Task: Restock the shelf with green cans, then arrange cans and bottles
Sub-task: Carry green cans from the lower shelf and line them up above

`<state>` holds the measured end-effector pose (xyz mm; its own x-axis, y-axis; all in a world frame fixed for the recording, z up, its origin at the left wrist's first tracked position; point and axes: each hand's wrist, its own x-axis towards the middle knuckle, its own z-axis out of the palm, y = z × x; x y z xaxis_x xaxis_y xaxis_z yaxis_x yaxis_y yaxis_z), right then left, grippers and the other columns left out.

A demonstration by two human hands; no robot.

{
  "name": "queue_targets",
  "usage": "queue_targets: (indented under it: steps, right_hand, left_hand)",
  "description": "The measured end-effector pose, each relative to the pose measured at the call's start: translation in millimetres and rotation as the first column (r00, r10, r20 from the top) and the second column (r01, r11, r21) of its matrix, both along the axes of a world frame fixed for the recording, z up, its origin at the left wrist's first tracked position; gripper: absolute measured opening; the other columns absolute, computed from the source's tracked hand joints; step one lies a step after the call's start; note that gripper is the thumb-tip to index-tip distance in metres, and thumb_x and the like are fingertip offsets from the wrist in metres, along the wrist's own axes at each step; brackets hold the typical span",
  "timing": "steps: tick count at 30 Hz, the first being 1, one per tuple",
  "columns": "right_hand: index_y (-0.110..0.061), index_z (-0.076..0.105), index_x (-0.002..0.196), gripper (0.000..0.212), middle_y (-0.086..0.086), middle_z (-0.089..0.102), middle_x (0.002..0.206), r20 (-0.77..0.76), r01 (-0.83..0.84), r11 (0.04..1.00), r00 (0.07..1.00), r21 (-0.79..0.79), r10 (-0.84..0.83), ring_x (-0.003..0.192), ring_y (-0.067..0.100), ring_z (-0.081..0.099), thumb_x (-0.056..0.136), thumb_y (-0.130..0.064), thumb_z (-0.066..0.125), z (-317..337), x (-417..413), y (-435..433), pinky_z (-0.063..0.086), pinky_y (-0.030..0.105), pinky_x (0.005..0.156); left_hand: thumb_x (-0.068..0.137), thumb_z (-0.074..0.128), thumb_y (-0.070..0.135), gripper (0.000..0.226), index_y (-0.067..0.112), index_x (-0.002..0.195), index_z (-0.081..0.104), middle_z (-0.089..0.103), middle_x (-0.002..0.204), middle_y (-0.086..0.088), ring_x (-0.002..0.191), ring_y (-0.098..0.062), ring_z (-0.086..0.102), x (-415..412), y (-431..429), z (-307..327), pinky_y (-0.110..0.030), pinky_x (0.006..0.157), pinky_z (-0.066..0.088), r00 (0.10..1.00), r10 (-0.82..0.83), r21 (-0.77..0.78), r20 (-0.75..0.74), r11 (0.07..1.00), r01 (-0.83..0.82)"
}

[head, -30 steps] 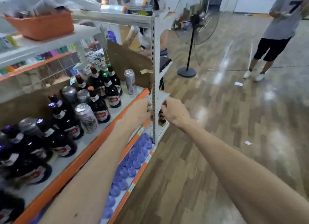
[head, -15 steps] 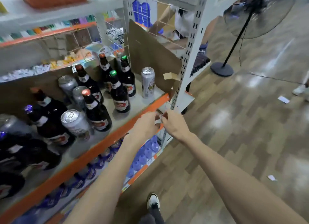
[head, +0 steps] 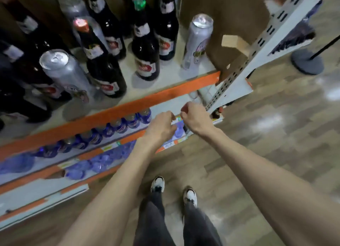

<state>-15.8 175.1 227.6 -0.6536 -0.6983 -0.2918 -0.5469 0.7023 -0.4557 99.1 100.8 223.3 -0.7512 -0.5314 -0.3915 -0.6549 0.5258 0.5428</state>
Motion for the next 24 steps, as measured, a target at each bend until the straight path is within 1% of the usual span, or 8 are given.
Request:
queue_targets:
  steps: [2,4,6,10,13,17,20,24]
  right_hand:
    - [-0.011,0.063,0.1,0.018,0.016,0.069,0.105,-0.007,-0.051,0.999,0.999,0.0,0.051,0.104,0.035,0.062,0.089,-0.018,0.051,-30,-11,-1,0.046,0.041,0.087]
    - [-0.012,0.061,0.094,0.014,0.016,0.066,0.1,-0.003,-0.096,0.995,0.995,0.018,0.096,0.101,0.037,0.062,0.087,-0.02,0.051,-64,-22,-2,0.045,0.037,0.078]
    - [-0.012,0.059,0.093,0.014,0.016,0.063,0.098,-0.016,-0.138,0.99,0.99,0.011,0.138,0.1,0.037,0.061,0.085,-0.022,0.052,-98,-36,-3,0.04,0.033,0.071]
    - [-0.012,0.062,0.108,0.026,0.013,0.065,0.11,-0.044,-0.157,0.985,0.987,-0.076,0.154,0.103,0.035,0.061,0.085,-0.024,0.056,-159,-57,-11,0.046,0.033,0.079]
    - [-0.012,0.058,0.12,0.032,0.009,0.063,0.118,-0.069,-0.151,0.98,0.987,-0.133,0.142,0.107,0.032,0.059,0.091,-0.026,0.058,-207,-71,-27,0.044,0.031,0.081]
    - [-0.006,0.053,0.122,0.039,0.012,0.061,0.121,-0.091,-0.16,0.964,0.985,-0.211,0.143,0.109,0.033,0.058,0.093,-0.031,0.06,-264,-83,-57,0.047,0.034,0.084]
    - [-0.008,0.051,0.124,0.042,0.011,0.058,0.124,-0.093,-0.168,0.953,0.984,-0.253,0.149,0.113,0.032,0.056,0.092,-0.033,0.062,-292,-87,-80,0.048,0.038,0.091]
    - [-0.008,0.05,0.126,0.045,0.013,0.059,0.126,-0.1,-0.171,0.932,0.984,-0.32,0.147,0.116,0.032,0.055,0.091,-0.033,0.063,-304,-94,-105,0.047,0.037,0.092]
  left_hand:
    - [0.088,0.057,0.017,0.032,0.009,0.119,0.059,0.063,0.121,-0.013,0.115,-0.03,0.057,-1,-1,-30,-0.033,0.083,0.042,0.996,0.087,-0.006,0.006,0.996,-0.087]
    - [0.088,0.059,0.015,0.035,0.009,0.123,0.059,0.063,0.125,-0.012,0.117,-0.027,0.058,-4,-3,-60,-0.033,0.092,0.044,0.987,0.159,-0.029,-0.013,0.987,-0.16]
    - [0.089,0.062,0.017,0.037,0.008,0.125,0.059,0.062,0.127,-0.011,0.117,-0.026,0.057,-12,-6,-92,-0.031,0.095,0.043,0.978,0.2,-0.068,-0.053,0.977,-0.203]
    - [0.091,0.062,0.018,0.039,0.008,0.129,0.055,0.058,0.13,-0.011,0.12,-0.027,0.054,-29,-9,-146,-0.033,0.098,0.042,0.959,0.257,-0.149,-0.123,0.95,-0.274]
    - [0.092,0.061,0.019,0.044,0.009,0.133,0.051,0.053,0.137,-0.011,0.124,-0.028,0.052,-45,-21,-189,-0.035,0.099,0.043,0.954,0.251,-0.24,-0.163,0.928,-0.285]
    - [0.094,0.059,0.021,0.039,0.015,0.131,0.05,0.05,0.136,-0.007,0.125,-0.026,0.048,-60,-46,-238,-0.033,0.097,0.039,0.948,0.246,-0.332,-0.2,0.894,-0.302]
    - [0.095,0.059,0.021,0.036,0.014,0.129,0.052,0.051,0.134,-0.008,0.123,-0.026,0.049,-68,-63,-262,-0.035,0.099,0.041,0.951,0.223,-0.412,-0.216,0.862,-0.296]
    - [0.096,0.056,0.017,0.03,0.017,0.126,0.056,0.056,0.131,-0.004,0.119,-0.025,0.054,-78,-85,-256,-0.039,0.097,0.045,0.915,0.177,-0.487,-0.362,0.802,-0.347]
